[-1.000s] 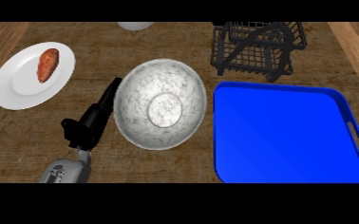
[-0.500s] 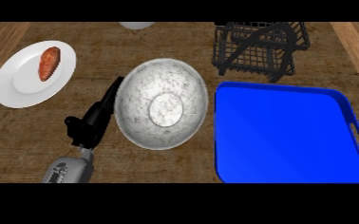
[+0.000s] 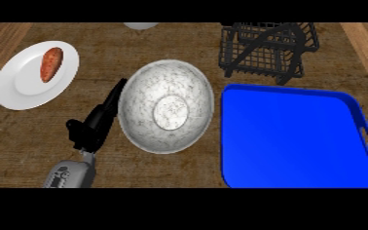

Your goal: Pick the cupcake from the tray and place it in the tiered basket

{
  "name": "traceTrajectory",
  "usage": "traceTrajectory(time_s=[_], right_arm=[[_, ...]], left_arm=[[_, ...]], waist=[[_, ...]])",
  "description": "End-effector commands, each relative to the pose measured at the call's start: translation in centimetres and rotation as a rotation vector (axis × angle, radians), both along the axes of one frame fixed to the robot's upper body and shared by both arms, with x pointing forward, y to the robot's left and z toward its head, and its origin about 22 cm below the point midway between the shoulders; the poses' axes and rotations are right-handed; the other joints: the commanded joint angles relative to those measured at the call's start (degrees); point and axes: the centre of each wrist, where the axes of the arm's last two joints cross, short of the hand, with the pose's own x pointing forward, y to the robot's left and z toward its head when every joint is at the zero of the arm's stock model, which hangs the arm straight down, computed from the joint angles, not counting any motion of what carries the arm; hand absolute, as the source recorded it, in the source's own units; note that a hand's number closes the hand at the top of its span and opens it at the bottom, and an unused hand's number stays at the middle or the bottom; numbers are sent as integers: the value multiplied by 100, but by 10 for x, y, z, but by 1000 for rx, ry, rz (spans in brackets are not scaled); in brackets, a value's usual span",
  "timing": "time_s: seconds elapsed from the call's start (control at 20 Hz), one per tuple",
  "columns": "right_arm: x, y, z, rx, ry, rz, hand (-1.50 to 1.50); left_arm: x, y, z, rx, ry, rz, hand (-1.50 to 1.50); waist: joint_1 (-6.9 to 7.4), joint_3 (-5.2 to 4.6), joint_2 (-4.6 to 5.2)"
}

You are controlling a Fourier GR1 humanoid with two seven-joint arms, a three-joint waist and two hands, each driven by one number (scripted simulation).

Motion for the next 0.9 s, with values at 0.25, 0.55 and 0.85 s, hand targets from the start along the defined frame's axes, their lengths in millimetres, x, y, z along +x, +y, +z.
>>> traceTrajectory(time_s=[0.25,0.55,0.85], right_arm=[[17,36,-40,74,31,59,150],[22,69,-46,193,103,87,150],[25,68,-49,394,394,13,-150]], left_arm=[[6,-8,8,-5,-10,-17,0],[8,-8,-1,-3,3,4,0],[10,-9,3,0,-2,1,0]], waist=[[20,3,22],[14,1,34],[-43,1,4]])
